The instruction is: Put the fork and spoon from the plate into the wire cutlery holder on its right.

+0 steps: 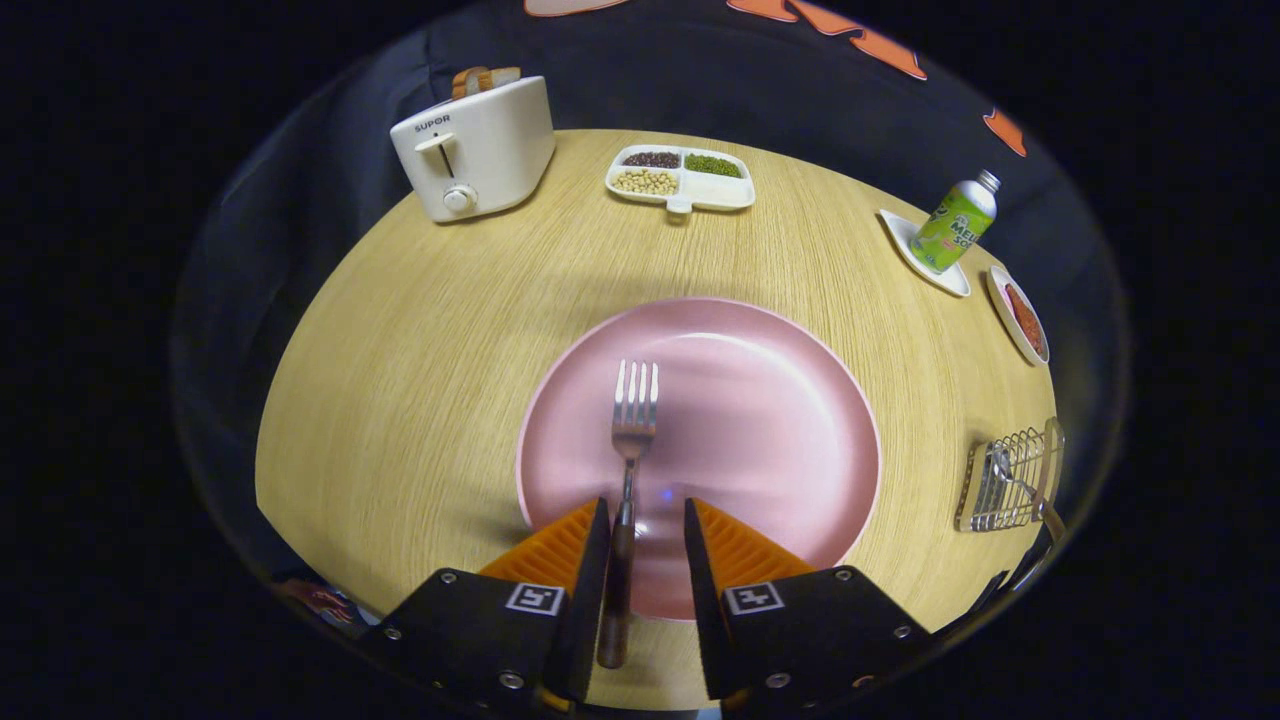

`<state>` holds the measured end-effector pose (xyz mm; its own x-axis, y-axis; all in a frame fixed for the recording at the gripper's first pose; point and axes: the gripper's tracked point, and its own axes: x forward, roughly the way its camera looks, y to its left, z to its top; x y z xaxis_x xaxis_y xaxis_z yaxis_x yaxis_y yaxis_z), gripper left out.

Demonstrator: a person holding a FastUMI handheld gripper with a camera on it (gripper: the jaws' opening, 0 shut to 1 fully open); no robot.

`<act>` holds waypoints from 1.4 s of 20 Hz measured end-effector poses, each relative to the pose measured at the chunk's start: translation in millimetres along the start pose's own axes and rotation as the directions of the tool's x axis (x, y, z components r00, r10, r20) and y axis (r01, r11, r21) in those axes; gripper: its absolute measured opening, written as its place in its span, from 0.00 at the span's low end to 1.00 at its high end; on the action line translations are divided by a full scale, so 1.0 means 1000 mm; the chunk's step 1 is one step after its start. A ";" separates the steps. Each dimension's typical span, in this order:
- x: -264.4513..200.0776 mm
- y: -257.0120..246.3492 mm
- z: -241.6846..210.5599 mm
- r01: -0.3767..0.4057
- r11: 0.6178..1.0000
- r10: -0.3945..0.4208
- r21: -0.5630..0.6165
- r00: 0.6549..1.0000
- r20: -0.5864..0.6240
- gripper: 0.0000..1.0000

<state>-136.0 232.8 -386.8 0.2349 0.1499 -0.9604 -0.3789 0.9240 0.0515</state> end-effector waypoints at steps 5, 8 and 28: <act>0.002 0.005 -0.007 -0.026 0.999 0.027 0.027 0.999 -0.022 0.13; 0.000 0.015 -0.008 -0.101 0.994 0.102 0.051 0.994 -0.030 0.07; -0.147 -0.161 0.051 -0.033 0.963 -0.062 0.269 0.939 0.338 0.05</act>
<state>-64.1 80.4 -239.5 0.5464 0.2025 -0.8127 -0.1317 0.9790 0.1555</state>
